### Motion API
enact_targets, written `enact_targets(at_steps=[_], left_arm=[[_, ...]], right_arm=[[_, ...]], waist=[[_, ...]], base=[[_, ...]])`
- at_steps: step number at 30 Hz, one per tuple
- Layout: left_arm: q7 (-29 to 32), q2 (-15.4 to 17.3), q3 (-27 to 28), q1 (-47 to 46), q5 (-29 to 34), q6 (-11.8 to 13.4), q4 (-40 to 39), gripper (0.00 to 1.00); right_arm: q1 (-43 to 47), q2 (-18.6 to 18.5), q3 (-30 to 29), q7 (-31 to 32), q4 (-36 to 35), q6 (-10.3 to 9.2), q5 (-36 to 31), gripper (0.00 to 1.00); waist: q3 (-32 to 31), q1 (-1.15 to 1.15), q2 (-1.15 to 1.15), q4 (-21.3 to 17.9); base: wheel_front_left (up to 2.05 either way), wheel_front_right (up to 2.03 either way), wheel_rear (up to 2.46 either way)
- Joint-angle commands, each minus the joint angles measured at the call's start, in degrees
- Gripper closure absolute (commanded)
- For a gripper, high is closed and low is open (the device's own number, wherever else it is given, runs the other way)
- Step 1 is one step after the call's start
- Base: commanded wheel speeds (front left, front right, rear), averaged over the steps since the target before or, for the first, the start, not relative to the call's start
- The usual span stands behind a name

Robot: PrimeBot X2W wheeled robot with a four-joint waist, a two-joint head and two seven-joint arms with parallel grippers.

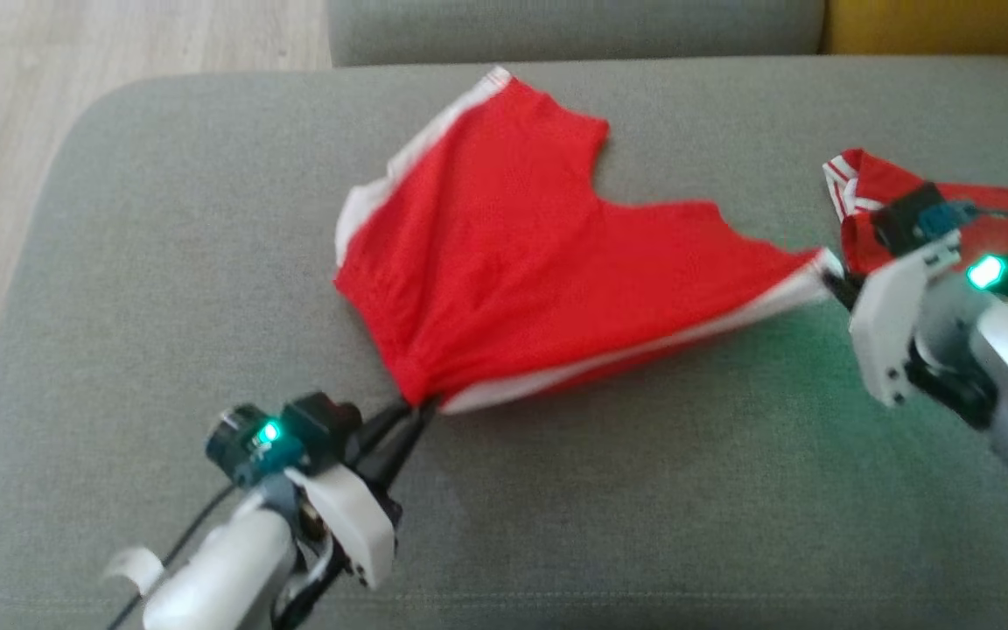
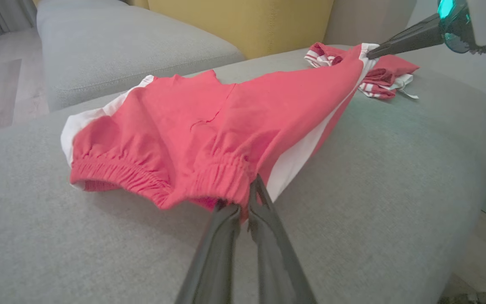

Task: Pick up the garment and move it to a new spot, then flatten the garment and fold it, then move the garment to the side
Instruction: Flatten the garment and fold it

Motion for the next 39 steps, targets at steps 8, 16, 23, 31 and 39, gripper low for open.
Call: enact_targets(at_steps=[8, 16, 23, 31, 39], left_arm=[[0.94, 1.63, -2.83, 2.46, -2.1, 0.08, -3.75, 1.0], [4.26, 2.4, -6.61, 6.09, -3.97, 0.09, -9.49, 1.0], [4.9, 1.93, -3.59, 2.44, -5.77, 1.46, -13.68, 1.0], [4.39, -0.16, -2.03, -4.21, -7.26, 0.95, -11.78, 1.0], [2.75, -2.83, -1.97, -11.65, -8.17, 0.4, -6.09, 1.0]], right_arm=[[6.15, -11.53, 1.88, 11.23, -12.19, 0.36, 6.91, 1.0], [11.09, -19.33, -1.82, 20.62, -23.51, 0.36, 12.07, 1.0], [6.38, -17.57, -11.67, 22.87, -27.31, 0.36, 8.66, 1.0], [-3.33, -11.27, -16.13, 28.27, -23.46, 0.36, 3.83, 1.0], [-12.06, -6.22, -16.37, 29.61, -15.91, 0.36, 0.27, 1.0]], waist=[[-3.21, 0.0, 0.0, 0.93], [-4.45, 0.0, 0.0, 2.29], [-1.36, 0.0, 0.0, 5.86], [3.79, 0.0, 0.0, 11.16], [9.02, 0.0, 0.0, 15.17]], base=[[0.0, 0.0, 0.0], [0.0, 0.0, 0.0], [0.0, 0.0, 0.0], [0.0, 0.0, 0.0], [0.0, 0.0, 0.0]])
